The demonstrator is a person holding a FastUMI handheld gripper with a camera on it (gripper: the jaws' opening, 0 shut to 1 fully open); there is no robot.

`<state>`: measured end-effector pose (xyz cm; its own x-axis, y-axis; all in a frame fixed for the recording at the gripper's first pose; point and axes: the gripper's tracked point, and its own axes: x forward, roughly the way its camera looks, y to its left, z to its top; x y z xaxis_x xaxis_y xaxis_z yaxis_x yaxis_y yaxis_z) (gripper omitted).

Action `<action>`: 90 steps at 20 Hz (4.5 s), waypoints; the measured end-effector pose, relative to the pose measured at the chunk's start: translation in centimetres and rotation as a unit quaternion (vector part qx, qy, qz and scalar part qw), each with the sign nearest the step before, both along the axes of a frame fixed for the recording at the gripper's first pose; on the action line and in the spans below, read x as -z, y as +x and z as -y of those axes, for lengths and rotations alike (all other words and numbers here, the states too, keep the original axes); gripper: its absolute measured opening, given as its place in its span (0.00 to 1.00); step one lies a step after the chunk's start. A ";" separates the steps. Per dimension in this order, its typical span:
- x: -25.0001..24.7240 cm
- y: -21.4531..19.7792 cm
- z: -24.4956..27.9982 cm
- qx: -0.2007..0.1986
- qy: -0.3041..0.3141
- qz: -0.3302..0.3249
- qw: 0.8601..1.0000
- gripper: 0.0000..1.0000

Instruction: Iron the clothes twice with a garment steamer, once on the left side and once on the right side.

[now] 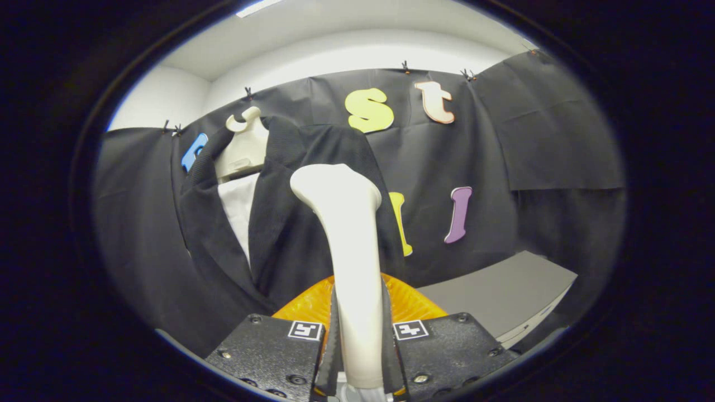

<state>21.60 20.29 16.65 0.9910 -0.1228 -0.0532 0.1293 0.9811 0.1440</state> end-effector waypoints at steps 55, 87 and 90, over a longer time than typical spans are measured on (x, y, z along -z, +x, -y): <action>25.8 -4.4 -1.3 0.005 -0.157 -0.139 0.978 0.33; 31.0 -9.9 -7.4 -0.082 -0.166 -0.182 0.966 0.33; 27.0 -9.7 -10.2 -0.093 -0.164 -0.149 0.971 0.33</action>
<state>11.93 30.48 -10.35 0.9445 -0.0014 -0.3286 -0.0669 0.9782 -0.1965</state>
